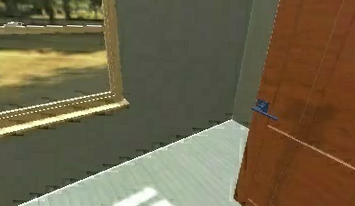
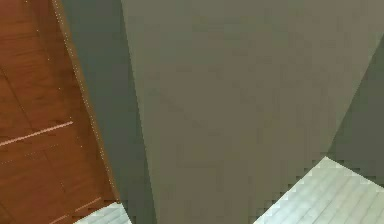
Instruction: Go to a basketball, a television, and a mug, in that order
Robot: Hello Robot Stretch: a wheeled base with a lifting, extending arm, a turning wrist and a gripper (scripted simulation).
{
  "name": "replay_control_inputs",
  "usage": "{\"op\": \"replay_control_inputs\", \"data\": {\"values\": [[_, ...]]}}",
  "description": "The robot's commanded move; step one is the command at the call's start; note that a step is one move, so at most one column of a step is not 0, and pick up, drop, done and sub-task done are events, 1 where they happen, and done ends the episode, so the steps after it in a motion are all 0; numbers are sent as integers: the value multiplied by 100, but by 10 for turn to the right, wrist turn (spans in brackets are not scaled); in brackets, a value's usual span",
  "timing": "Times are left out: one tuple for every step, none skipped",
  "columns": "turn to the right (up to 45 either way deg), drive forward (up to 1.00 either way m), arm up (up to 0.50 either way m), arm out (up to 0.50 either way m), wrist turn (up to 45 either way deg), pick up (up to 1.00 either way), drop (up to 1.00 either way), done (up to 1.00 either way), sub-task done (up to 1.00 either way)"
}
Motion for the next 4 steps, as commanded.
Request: {"op": "replay_control_inputs", "data": {"values": [[-30,0,0,0,0,0,0,0,0],[0,100,0,0,0,0,0,0,0],[30,0,0,0,0,0,0,0,0],[0,5,0,0,0,0,0,0,0]]}}
